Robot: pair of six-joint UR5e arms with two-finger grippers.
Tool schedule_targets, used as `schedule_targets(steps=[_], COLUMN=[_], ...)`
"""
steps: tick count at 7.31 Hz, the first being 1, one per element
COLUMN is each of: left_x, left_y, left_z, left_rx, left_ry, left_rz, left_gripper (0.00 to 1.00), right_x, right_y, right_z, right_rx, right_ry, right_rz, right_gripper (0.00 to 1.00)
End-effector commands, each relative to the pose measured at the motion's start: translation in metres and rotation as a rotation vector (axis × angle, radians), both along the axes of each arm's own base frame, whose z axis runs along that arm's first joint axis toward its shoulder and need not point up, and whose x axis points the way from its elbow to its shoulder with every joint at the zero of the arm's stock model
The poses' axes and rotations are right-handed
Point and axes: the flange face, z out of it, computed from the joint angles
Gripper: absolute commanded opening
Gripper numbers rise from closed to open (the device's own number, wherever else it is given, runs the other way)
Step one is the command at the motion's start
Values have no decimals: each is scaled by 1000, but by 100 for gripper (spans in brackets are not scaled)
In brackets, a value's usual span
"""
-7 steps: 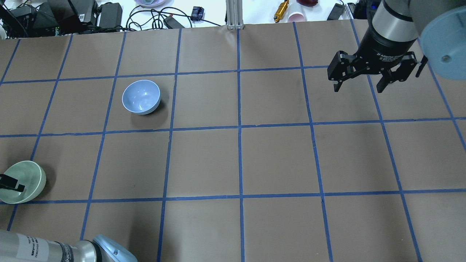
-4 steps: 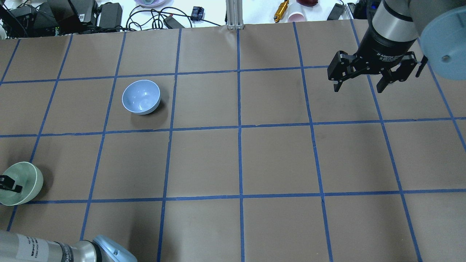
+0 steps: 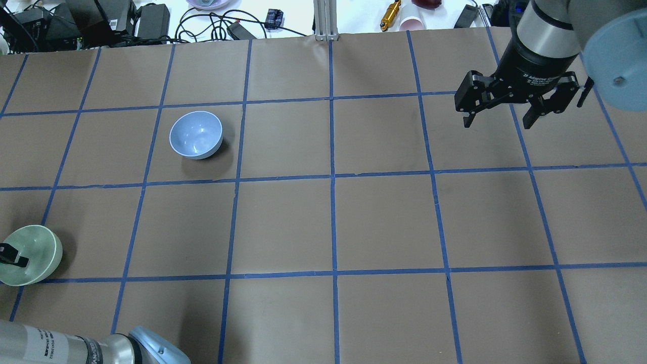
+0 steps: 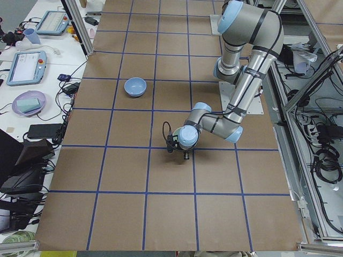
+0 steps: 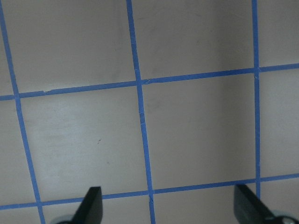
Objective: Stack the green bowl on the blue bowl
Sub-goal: 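Lower the left gripper onto the green bowl rim and grasp it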
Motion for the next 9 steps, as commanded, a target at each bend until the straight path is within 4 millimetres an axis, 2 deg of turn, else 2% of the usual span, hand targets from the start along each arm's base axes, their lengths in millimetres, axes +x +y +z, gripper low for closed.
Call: schedule_targets(steps=[1, 3, 5, 7, 8, 9], left_x=[-1, -3, -3, 1, -2, -14], left_y=[0, -3, -7, -18, -30, -46], left_z=[2, 10, 28, 60, 79, 100], left_rx=[-4, -16, -16, -22, -21, -15], left_ry=[6, 14, 30, 44, 52, 47], left_rz=[0, 16, 20, 15, 10, 3], left_gripper=[0, 0, 0, 0, 0, 0], right_x=[0, 0, 0, 0, 0, 0], right_y=[0, 0, 0, 0, 0, 0], right_z=[0, 0, -1, 0, 0, 0], right_rx=[0, 0, 1, 0, 0, 0], right_ry=[-2, 0, -2, 0, 0, 0], right_rz=[0, 0, 0, 0, 0, 0], right_gripper=[100, 100, 100, 100, 100, 100])
